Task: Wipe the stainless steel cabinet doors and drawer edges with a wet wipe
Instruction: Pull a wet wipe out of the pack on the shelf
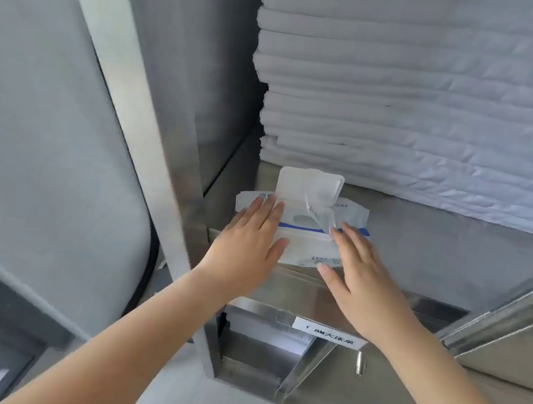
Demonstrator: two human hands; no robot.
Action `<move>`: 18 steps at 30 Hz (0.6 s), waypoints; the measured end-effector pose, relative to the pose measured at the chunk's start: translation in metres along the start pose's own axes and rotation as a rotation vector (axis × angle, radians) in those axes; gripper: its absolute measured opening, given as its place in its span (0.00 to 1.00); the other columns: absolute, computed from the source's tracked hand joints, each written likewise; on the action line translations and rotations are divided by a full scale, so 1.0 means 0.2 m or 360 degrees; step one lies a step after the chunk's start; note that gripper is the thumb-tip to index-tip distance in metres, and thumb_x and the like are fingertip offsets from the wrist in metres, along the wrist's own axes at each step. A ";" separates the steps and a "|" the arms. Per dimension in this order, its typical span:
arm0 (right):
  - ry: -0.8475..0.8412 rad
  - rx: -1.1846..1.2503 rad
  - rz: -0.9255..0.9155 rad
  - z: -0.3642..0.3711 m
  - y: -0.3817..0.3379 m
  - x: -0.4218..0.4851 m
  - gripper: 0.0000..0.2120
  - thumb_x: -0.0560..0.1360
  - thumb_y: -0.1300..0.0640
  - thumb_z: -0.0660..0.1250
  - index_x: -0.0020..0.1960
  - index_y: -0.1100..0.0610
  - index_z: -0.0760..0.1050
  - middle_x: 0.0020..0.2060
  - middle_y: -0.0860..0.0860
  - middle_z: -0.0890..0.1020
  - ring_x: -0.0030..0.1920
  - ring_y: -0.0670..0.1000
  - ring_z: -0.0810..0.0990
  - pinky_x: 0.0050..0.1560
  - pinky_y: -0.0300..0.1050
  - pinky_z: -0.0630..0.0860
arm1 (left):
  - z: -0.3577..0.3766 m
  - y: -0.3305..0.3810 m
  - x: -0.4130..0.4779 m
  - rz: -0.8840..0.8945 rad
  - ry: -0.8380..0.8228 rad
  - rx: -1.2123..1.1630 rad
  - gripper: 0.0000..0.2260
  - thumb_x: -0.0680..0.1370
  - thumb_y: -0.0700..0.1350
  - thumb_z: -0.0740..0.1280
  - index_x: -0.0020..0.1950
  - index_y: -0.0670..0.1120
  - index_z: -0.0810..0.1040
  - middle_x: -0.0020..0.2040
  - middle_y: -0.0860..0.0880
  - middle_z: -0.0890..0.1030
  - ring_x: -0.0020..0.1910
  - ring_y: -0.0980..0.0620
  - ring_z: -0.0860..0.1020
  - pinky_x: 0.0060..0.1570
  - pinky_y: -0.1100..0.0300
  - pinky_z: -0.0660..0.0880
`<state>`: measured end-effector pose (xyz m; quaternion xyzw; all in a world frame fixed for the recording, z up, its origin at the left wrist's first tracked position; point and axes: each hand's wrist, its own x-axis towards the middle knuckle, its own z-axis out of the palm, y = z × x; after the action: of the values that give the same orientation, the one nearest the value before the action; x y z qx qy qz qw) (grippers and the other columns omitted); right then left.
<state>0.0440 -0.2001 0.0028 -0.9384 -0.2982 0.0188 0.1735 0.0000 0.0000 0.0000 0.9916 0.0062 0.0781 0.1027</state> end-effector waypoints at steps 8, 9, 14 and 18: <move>0.0099 -0.0427 -0.0237 0.05 0.08 0.02 0.28 0.78 0.44 0.52 0.70 0.62 0.67 0.69 0.58 0.69 0.68 0.56 0.69 0.69 0.51 0.64 | 0.08 -0.01 -0.02 0.0023 0.0182 0.0119 0.22 0.79 0.47 0.62 0.71 0.38 0.67 0.71 0.41 0.67 0.71 0.44 0.66 0.70 0.51 0.53; 0.0091 -0.0459 -0.0240 0.05 0.08 0.02 0.29 0.78 0.45 0.51 0.70 0.62 0.68 0.69 0.58 0.69 0.68 0.56 0.70 0.68 0.52 0.66 | 0.08 -0.01 -0.02 0.0026 0.0221 0.0122 0.22 0.78 0.46 0.64 0.69 0.37 0.70 0.70 0.40 0.70 0.69 0.43 0.68 0.69 0.49 0.56; 0.0204 -0.0348 -0.0239 0.05 0.03 -0.01 0.27 0.78 0.46 0.51 0.70 0.61 0.67 0.70 0.56 0.68 0.70 0.55 0.68 0.68 0.52 0.67 | 0.11 -0.01 -0.02 0.0012 0.0224 0.0038 0.22 0.79 0.47 0.62 0.70 0.38 0.68 0.71 0.41 0.68 0.70 0.43 0.67 0.69 0.47 0.60; 0.0219 -0.0428 -0.0512 0.10 -0.05 -0.03 0.23 0.80 0.50 0.52 0.71 0.59 0.66 0.72 0.53 0.66 0.73 0.51 0.63 0.71 0.50 0.62 | 0.12 -0.02 -0.02 0.0021 0.0233 0.0034 0.22 0.78 0.47 0.63 0.69 0.37 0.70 0.69 0.40 0.70 0.69 0.42 0.69 0.67 0.46 0.65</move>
<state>0.0299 -0.1901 -0.0127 -0.8925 -0.4314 -0.1131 0.0676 -0.0001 -0.0019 -0.0247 0.9843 0.0081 0.1511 0.0908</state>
